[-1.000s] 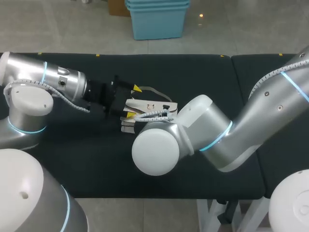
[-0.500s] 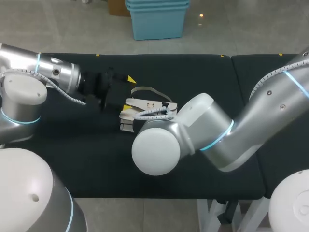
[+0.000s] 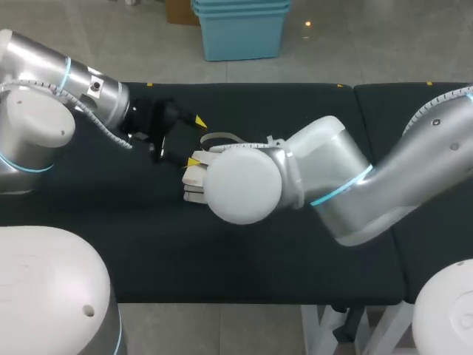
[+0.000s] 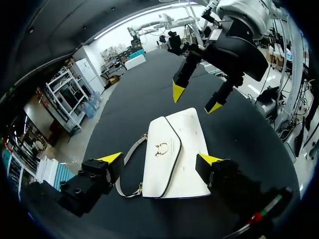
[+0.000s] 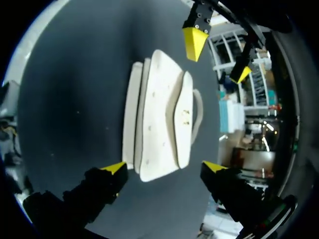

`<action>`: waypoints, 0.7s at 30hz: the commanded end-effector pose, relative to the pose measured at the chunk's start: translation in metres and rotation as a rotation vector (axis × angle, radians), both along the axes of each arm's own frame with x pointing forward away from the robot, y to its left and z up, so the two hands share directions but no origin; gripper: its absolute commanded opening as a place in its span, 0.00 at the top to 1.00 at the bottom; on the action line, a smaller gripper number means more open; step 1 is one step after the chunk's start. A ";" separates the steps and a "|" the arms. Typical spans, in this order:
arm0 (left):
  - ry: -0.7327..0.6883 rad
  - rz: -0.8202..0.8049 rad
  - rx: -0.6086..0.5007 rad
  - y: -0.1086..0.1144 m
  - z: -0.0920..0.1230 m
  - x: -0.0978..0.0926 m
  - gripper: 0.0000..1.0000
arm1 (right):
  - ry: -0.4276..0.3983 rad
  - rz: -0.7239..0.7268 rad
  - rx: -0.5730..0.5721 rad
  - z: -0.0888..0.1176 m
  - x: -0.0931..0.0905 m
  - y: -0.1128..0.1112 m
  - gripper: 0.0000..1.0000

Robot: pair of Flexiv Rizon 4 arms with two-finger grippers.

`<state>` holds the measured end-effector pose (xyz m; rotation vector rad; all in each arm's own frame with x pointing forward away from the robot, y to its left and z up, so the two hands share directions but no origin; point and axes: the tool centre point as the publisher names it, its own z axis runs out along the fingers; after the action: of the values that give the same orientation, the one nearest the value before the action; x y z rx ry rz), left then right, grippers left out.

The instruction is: Pick up the bag, open it, inspect its contents, close it, and place it on the opposite side

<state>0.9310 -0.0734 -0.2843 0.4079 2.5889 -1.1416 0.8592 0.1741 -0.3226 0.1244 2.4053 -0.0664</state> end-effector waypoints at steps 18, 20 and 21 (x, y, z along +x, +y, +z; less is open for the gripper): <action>0.469 0.183 0.171 0.032 0.011 -0.006 0.00 | 0.582 -0.292 0.292 0.045 0.034 -0.043 0.00; 0.469 0.183 0.171 0.032 0.011 -0.006 0.00 | 0.593 -0.292 0.285 0.046 0.029 -0.046 0.00; 0.469 0.183 0.171 0.032 0.011 -0.006 0.00 | 0.593 -0.292 0.285 0.046 0.029 -0.046 0.00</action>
<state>0.9214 -0.0408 -0.2743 -0.0931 3.0340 -1.0505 0.8878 0.1338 -0.2825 0.5845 2.8070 0.0587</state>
